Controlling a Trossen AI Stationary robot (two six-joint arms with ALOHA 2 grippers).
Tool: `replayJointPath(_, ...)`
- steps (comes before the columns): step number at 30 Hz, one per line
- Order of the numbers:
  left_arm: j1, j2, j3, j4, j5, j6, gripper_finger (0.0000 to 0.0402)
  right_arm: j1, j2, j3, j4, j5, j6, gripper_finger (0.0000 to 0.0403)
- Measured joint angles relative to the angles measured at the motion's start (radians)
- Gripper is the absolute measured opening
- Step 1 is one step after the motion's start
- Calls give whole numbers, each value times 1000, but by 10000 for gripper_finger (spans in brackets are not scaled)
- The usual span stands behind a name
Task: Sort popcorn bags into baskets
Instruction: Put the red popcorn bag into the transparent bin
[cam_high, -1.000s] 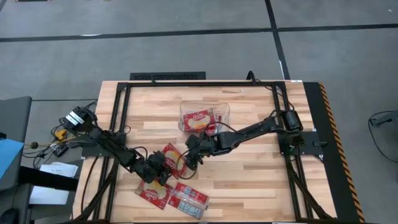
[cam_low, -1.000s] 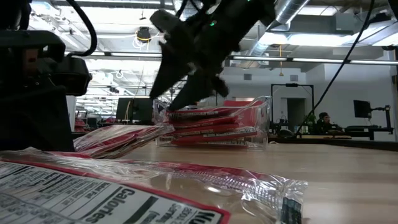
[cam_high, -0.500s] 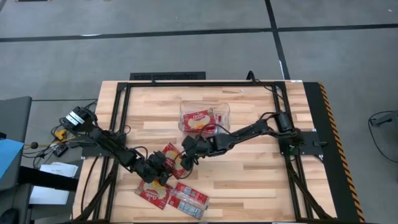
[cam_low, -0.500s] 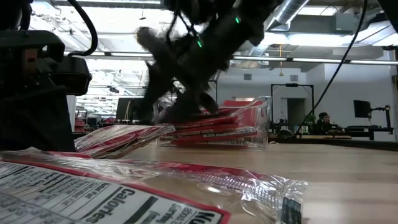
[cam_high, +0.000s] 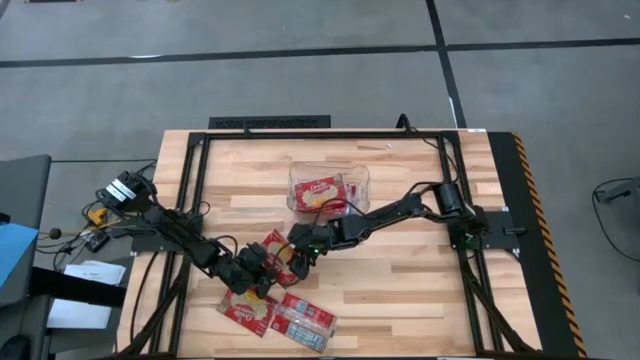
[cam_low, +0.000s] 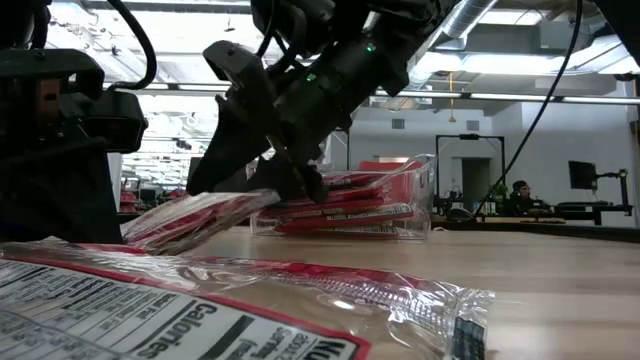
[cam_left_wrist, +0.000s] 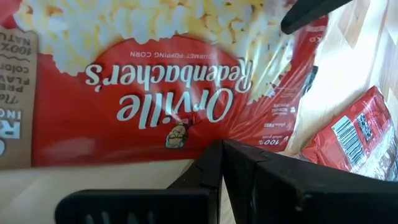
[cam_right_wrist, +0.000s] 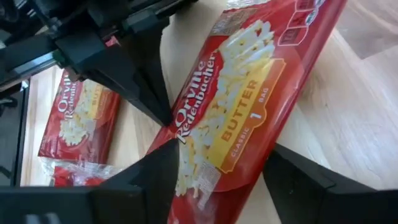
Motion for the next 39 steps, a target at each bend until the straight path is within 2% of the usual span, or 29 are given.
replayJointPath(4, 0, 0, 0, 0, -3, 2, 0, 0, 1, 7, -3, -15, -9, 180)
replayJointPath(10, 1, 1, 0, 4, -9, 2, 0, -1, 1, 9, -1, -46, -1, 33)
replayJointPath(11, 1, 1, 0, 7, -8, 3, 0, -1, 1, 9, -2, -47, -1, 20)
replayJointPath(16, 6, -56, 0, -19, 36, 28, 1, -14, -44, 8, -25, -47, -5, 22)
replayJointPath(22, 1, -242, -5, -62, 73, 32, 1, -83, -229, 24, -220, -48, -136, 11)
replayJointPath(28, 0, -439, -2, -109, 38, 88, 1, -226, -403, 108, -539, -38, -409, 6)
replayJointPath(33, 0, -511, 0, -153, -35, 94, 1, -385, -440, 167, -825, -49, -668, 7)
replayJointPath(39, 0, -524, 1, -190, -49, 80, 0, -515, -411, 175, -967, -214, -914, 7)
